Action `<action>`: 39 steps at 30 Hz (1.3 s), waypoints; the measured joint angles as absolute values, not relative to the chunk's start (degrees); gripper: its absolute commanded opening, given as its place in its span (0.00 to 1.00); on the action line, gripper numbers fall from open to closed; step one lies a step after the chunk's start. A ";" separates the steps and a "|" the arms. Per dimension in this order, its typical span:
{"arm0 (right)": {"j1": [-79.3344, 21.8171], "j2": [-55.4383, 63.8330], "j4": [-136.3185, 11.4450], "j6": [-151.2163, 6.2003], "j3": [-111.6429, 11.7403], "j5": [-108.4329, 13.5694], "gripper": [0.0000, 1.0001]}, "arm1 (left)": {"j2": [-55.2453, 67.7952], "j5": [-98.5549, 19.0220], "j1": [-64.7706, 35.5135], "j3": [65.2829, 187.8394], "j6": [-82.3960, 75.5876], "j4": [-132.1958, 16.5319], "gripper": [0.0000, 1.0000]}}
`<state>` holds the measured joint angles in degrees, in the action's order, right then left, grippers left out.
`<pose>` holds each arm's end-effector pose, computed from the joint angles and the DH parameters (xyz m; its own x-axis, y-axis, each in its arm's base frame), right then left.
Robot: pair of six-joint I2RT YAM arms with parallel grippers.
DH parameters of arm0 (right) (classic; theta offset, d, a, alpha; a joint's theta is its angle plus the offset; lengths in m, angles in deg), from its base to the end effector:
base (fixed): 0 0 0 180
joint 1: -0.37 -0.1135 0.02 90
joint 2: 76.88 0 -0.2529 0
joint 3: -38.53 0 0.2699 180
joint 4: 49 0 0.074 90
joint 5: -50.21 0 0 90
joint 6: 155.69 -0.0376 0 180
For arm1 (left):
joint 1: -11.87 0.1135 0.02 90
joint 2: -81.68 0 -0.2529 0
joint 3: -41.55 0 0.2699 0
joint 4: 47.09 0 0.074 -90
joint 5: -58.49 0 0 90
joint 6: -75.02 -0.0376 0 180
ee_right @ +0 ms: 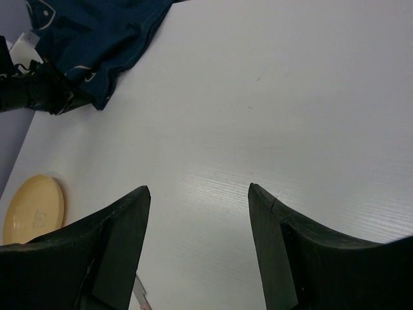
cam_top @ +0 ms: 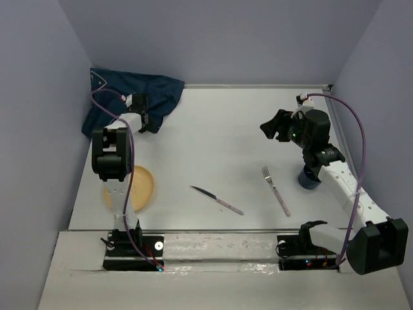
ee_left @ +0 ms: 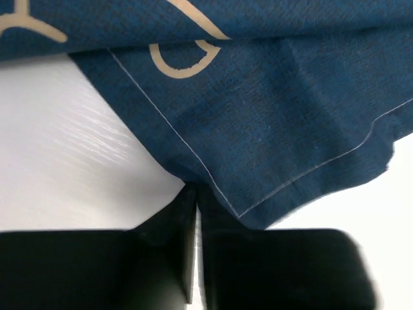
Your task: Set the dinner table for one person
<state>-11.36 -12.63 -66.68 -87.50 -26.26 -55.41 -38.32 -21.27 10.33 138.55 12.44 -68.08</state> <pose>0.2773 0.0679 0.3114 -0.4342 0.2753 -0.8577 -0.3085 0.8492 0.4287 0.4748 -0.0061 0.1500 -0.5696 -0.4380 -0.6955 -0.4097 0.8848 -0.2217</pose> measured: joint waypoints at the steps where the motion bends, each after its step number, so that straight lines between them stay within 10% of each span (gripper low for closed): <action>1: -11.36 -12.63 -66.68 -87.50 -26.26 -55.41 0.68 | -38.43 -21.92 10.22 138.55 12.22 -68.14 0.00; 16: -11.36 -7.48 -67.16 -86.62 -26.35 -52.02 0.75 | -44.16 -33.96 -15.33 152.69 15.93 -64.89 0.01; 23: -11.36 -1.18 -67.91 -86.18 -28.10 -49.51 0.78 | -47.18 -38.27 -24.12 157.07 16.83 -63.14 0.74; 39: -11.36 26.90 -68.47 -83.95 -43.90 -44.00 0.81 | -4.58 -22.18 -14.24 107.08 19.85 -51.51 0.79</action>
